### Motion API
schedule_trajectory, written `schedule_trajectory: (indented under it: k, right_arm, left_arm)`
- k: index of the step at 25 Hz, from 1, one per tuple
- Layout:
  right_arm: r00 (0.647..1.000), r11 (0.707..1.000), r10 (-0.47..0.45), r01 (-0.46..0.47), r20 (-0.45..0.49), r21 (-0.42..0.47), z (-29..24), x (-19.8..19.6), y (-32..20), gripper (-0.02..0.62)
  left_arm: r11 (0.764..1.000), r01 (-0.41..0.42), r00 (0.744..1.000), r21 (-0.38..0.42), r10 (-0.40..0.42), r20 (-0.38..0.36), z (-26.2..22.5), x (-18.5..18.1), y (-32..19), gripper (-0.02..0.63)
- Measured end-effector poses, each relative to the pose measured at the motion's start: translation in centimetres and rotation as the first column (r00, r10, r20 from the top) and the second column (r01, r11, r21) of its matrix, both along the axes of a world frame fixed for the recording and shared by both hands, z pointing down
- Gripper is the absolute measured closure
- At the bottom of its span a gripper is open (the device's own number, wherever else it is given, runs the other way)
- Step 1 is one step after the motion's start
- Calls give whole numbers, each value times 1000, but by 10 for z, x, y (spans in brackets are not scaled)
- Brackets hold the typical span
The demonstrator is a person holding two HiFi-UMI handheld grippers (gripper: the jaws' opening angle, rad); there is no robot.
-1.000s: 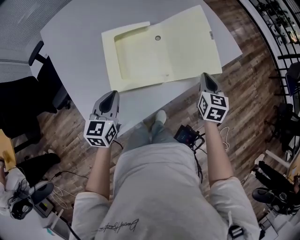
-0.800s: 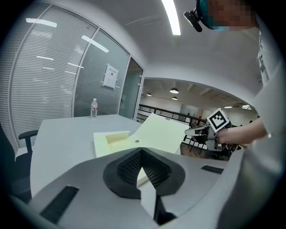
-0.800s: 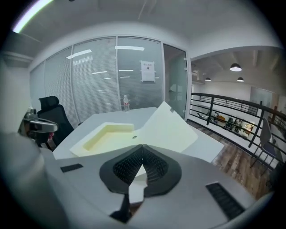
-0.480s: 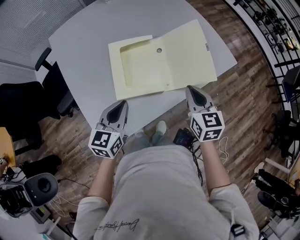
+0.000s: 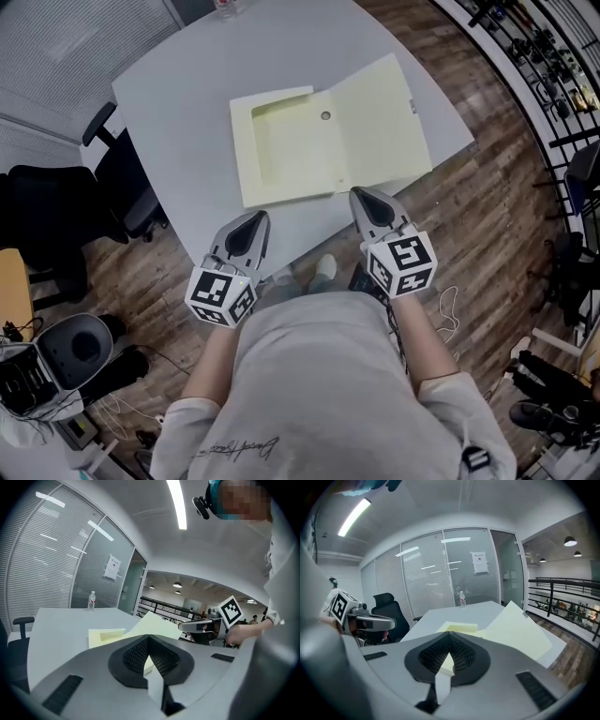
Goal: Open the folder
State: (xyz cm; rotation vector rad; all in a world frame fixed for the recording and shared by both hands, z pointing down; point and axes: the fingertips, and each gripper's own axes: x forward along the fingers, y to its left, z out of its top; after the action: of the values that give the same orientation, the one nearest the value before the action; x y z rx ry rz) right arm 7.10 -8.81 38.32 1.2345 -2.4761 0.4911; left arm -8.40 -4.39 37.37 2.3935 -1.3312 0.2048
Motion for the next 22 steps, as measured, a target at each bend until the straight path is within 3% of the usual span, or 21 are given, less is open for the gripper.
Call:
schedule_trajectory:
  k: [22]
  right_arm:
    - [999,1000,-28,28,29,-8,-5,-10,2,572]
  left_arm:
    - [999,-30,999,13,29,23,-5,5,-8,597]
